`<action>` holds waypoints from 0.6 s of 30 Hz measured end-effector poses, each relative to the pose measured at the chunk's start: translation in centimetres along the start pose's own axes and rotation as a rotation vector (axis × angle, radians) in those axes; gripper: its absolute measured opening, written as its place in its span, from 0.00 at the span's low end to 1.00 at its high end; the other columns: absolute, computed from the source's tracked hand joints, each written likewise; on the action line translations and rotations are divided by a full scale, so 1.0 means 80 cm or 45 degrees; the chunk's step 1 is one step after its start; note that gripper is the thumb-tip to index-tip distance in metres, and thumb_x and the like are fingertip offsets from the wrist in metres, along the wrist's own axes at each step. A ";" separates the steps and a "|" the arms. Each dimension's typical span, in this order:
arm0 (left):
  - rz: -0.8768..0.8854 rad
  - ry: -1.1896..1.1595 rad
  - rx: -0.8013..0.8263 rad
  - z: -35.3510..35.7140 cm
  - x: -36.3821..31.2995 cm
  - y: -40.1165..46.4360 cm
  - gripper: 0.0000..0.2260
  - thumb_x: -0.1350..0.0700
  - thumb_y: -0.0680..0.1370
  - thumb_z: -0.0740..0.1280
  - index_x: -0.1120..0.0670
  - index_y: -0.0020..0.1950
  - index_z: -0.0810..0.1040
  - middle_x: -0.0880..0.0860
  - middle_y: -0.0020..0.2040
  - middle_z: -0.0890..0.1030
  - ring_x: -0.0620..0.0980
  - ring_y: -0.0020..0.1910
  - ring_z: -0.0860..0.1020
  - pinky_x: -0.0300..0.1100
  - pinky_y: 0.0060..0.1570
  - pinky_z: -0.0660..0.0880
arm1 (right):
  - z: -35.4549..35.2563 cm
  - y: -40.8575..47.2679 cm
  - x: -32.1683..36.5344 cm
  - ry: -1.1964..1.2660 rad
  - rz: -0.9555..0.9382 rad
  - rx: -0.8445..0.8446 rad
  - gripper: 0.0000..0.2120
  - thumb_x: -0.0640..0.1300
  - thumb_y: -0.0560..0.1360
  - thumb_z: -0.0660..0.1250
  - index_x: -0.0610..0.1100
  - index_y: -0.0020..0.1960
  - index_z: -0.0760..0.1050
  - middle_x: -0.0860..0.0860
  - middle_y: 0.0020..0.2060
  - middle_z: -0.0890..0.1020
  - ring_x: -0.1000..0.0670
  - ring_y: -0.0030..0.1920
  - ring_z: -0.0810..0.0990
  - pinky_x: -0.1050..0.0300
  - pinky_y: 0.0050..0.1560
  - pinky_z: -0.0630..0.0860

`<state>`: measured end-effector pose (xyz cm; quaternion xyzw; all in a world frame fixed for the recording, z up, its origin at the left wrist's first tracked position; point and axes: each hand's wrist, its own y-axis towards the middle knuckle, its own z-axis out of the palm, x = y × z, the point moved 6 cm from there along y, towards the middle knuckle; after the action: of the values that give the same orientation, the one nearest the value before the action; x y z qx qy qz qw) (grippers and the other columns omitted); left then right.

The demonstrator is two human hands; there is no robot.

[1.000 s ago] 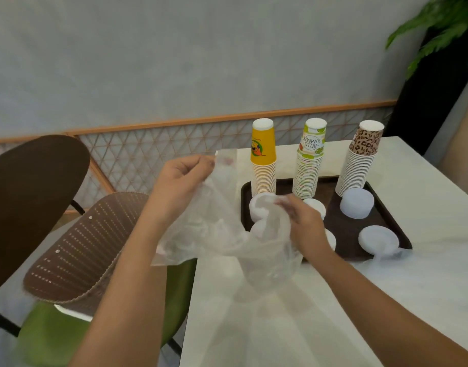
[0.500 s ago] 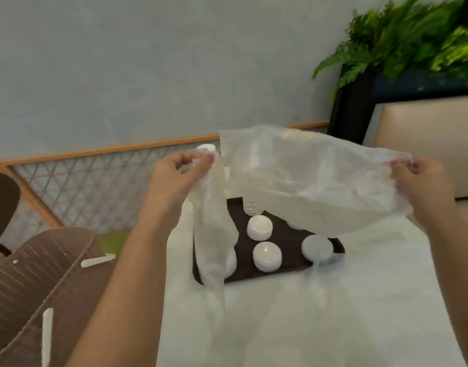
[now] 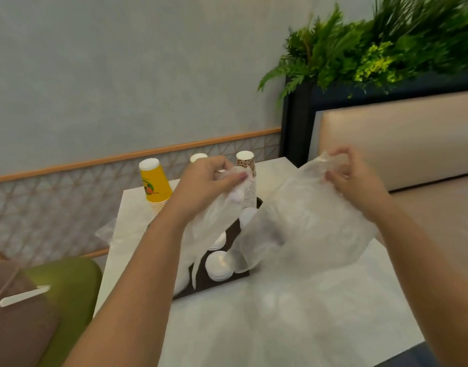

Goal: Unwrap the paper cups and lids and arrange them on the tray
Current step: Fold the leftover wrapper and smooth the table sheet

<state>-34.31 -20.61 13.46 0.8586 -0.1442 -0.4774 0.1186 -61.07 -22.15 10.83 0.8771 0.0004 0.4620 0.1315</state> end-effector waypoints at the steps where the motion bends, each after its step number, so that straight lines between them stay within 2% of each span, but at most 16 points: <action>1: -0.008 -0.074 0.046 0.015 -0.007 0.002 0.12 0.49 0.74 0.70 0.54 0.36 0.73 0.43 0.26 0.73 0.38 0.26 0.69 0.32 0.28 0.63 | 0.003 -0.002 0.005 0.025 -0.032 0.001 0.10 0.39 0.80 0.59 0.52 0.57 0.64 0.54 0.35 0.77 0.51 0.30 0.70 0.62 0.26 0.68; 3: -0.023 -0.196 0.117 0.042 -0.015 0.007 0.14 0.48 0.74 0.70 0.56 0.36 0.72 0.46 0.29 0.72 0.41 0.29 0.69 0.33 0.30 0.64 | 0.012 -0.002 0.015 0.060 -0.085 0.032 0.08 0.37 0.81 0.55 0.49 0.53 0.67 0.52 0.36 0.77 0.52 0.31 0.69 0.65 0.26 0.68; 5: -0.060 -0.278 0.166 0.068 -0.021 0.013 0.16 0.47 0.74 0.69 0.60 0.39 0.72 0.50 0.32 0.70 0.44 0.31 0.68 0.38 0.33 0.64 | 0.023 -0.003 0.022 0.042 -0.133 0.132 0.14 0.35 0.79 0.54 0.49 0.44 0.74 0.45 0.41 0.78 0.49 0.33 0.70 0.60 0.30 0.69; 7: -0.122 -0.394 0.131 0.088 -0.022 0.020 0.17 0.47 0.75 0.69 0.60 0.39 0.72 0.49 0.31 0.69 0.45 0.31 0.67 0.40 0.34 0.64 | 0.032 -0.006 0.026 -0.013 -0.130 0.235 0.20 0.34 0.77 0.56 0.51 0.37 0.78 0.42 0.38 0.78 0.48 0.31 0.70 0.58 0.30 0.67; 8: -0.152 -0.431 0.093 0.096 -0.021 0.022 0.18 0.45 0.74 0.69 0.60 0.40 0.72 0.50 0.31 0.69 0.46 0.31 0.68 0.41 0.34 0.65 | 0.035 -0.009 0.028 0.019 -0.118 0.267 0.18 0.36 0.77 0.58 0.51 0.38 0.80 0.44 0.36 0.79 0.49 0.31 0.71 0.59 0.30 0.67; 10: -0.196 -0.434 0.009 0.110 -0.020 0.024 0.22 0.38 0.71 0.68 0.58 0.39 0.71 0.52 0.33 0.69 0.48 0.34 0.69 0.44 0.36 0.65 | 0.040 -0.019 0.034 0.227 -0.078 0.352 0.09 0.46 0.78 0.63 0.48 0.43 0.81 0.49 0.36 0.80 0.55 0.33 0.74 0.63 0.33 0.69; 12: -0.262 -0.459 -0.033 0.120 -0.022 0.025 0.25 0.31 0.70 0.62 0.53 0.41 0.71 0.54 0.38 0.73 0.50 0.38 0.73 0.44 0.41 0.70 | 0.048 -0.028 0.035 0.308 -0.026 0.475 0.15 0.57 0.75 0.65 0.47 0.49 0.80 0.53 0.43 0.82 0.58 0.40 0.78 0.64 0.39 0.72; 13: -0.314 -0.506 -0.020 0.126 -0.022 0.025 0.26 0.29 0.69 0.58 0.52 0.46 0.73 0.53 0.44 0.77 0.50 0.45 0.76 0.46 0.49 0.74 | 0.051 -0.031 0.032 0.278 -0.024 0.497 0.16 0.59 0.73 0.66 0.48 0.51 0.78 0.57 0.45 0.81 0.59 0.44 0.78 0.64 0.42 0.73; 15: -0.417 -0.622 0.059 0.139 -0.025 0.025 0.35 0.25 0.68 0.53 0.51 0.61 0.72 0.50 0.57 0.76 0.49 0.57 0.74 0.50 0.64 0.69 | 0.050 -0.032 0.027 0.100 -0.087 0.420 0.13 0.55 0.70 0.72 0.49 0.49 0.75 0.60 0.44 0.78 0.58 0.46 0.78 0.62 0.44 0.75; 16: -0.446 -0.671 0.087 0.145 -0.023 0.026 0.39 0.23 0.65 0.53 0.51 0.62 0.70 0.50 0.59 0.75 0.50 0.60 0.74 0.51 0.65 0.69 | 0.047 -0.031 0.026 0.032 -0.123 0.363 0.11 0.51 0.70 0.73 0.47 0.48 0.77 0.57 0.44 0.80 0.56 0.45 0.79 0.59 0.45 0.77; 18: -0.420 -0.668 0.079 0.146 -0.021 0.029 0.37 0.23 0.63 0.58 0.51 0.56 0.71 0.52 0.55 0.77 0.51 0.56 0.76 0.47 0.58 0.73 | 0.038 -0.028 0.017 0.065 -0.133 0.309 0.07 0.44 0.72 0.73 0.42 0.47 0.81 0.50 0.42 0.83 0.52 0.41 0.82 0.55 0.45 0.78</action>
<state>-45.44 -22.92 9.59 0.7212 -0.0429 -0.6908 -0.0280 -57.54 -20.54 9.81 0.8734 0.1053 0.4731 0.0485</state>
